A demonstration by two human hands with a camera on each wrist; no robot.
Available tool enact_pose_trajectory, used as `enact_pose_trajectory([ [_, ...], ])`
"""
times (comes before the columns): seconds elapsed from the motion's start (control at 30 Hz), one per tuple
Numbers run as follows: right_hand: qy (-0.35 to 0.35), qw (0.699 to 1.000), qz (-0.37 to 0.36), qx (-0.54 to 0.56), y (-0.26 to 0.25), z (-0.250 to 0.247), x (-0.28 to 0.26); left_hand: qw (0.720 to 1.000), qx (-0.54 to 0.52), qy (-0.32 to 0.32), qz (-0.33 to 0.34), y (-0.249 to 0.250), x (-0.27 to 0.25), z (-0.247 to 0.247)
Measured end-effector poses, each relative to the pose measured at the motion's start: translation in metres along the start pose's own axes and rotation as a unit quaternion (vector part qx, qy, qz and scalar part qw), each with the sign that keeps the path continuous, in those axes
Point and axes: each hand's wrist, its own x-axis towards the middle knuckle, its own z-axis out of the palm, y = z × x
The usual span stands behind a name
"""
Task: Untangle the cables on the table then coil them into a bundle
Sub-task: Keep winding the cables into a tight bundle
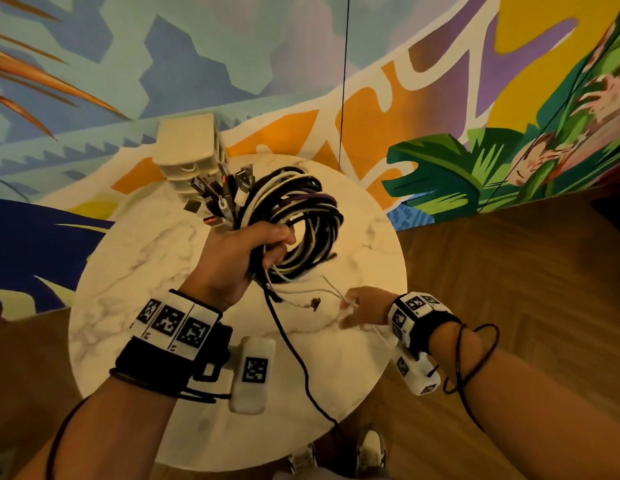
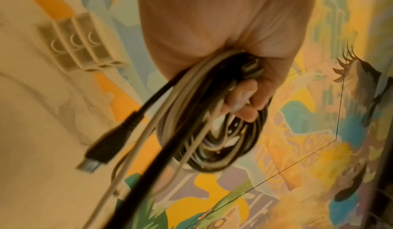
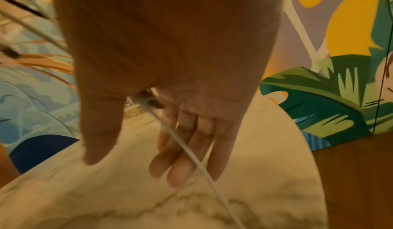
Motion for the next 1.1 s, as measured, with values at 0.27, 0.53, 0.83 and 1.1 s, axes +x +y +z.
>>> enact_pose_trajectory([
  [0.27,-0.257,0.873,-0.082,0.406,-0.029,0.032,-0.041,0.988,-0.023,0.144,0.040,0.005,0.016,-0.003],
  [0.53,-0.164,0.976,-0.024,0.144,-0.008,0.025,-0.030,0.987,0.005,0.145,0.068,0.015,0.020,-0.005],
  [0.83,-0.114,0.957,-0.104,0.245,-0.026,-0.018,-0.043,0.983,0.072,0.151,0.071,0.012,0.024,0.007],
  [1.1,0.131,0.924,-0.219,0.283,-0.107,-0.030,-0.059,0.978,0.098,0.160,0.087,0.004,0.030,0.012],
])
